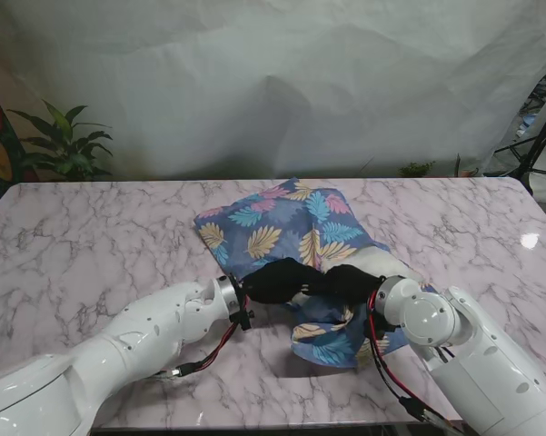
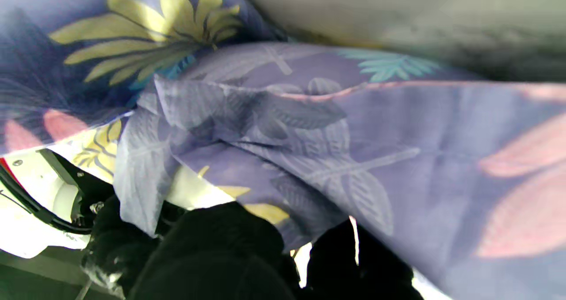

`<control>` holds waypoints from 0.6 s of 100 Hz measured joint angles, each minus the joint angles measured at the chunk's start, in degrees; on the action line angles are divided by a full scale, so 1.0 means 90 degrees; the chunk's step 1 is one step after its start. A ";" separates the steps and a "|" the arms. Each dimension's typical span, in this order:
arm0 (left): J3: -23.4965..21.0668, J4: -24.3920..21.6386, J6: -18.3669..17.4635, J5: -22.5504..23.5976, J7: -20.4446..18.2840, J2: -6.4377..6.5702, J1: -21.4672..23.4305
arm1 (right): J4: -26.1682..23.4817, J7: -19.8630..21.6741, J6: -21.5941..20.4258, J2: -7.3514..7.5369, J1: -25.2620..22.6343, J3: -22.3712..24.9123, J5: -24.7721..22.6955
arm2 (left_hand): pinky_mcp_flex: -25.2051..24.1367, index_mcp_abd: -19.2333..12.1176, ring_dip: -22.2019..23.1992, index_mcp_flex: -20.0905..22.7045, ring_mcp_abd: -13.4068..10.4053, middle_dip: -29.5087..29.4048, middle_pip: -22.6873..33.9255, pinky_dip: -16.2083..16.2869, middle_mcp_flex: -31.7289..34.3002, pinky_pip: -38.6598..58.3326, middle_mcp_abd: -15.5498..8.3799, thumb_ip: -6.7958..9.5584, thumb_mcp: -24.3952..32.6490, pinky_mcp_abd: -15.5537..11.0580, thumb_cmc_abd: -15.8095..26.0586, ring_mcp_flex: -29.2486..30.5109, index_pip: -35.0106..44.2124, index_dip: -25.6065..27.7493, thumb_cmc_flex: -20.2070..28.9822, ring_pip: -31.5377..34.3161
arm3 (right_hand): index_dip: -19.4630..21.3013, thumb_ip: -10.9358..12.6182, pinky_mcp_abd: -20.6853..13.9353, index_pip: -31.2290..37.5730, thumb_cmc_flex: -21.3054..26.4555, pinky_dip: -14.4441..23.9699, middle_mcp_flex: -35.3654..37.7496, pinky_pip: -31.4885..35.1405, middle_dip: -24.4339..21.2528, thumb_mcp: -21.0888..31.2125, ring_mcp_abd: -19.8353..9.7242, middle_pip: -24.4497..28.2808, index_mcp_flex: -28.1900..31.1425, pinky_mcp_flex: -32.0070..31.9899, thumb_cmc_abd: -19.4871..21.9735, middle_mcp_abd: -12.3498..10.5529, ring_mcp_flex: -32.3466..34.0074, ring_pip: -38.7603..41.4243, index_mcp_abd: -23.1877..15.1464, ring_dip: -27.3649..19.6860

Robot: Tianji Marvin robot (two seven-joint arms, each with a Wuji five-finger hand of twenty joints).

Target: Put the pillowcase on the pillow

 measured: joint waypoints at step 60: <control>0.0591 0.0947 -0.0919 -0.1221 -0.1769 -0.0468 -0.0467 | -0.0875 0.1068 0.1071 0.0060 -0.0557 0.0688 0.1788 | 0.0033 -0.0429 0.0010 0.0371 -0.0442 -0.0098 -0.0202 -0.0006 0.0663 0.0315 -0.0158 -0.0123 0.0003 -0.0636 0.0056 0.0315 -0.0192 -0.0026 0.0000 -0.0076 | -0.0035 -0.0211 0.1817 -0.0666 0.0098 -0.3879 -0.0010 -0.1646 -0.1634 -0.0459 0.1288 -0.2233 -0.0732 -0.0923 0.0185 0.1074 -0.0160 -0.3756 0.1377 -0.2372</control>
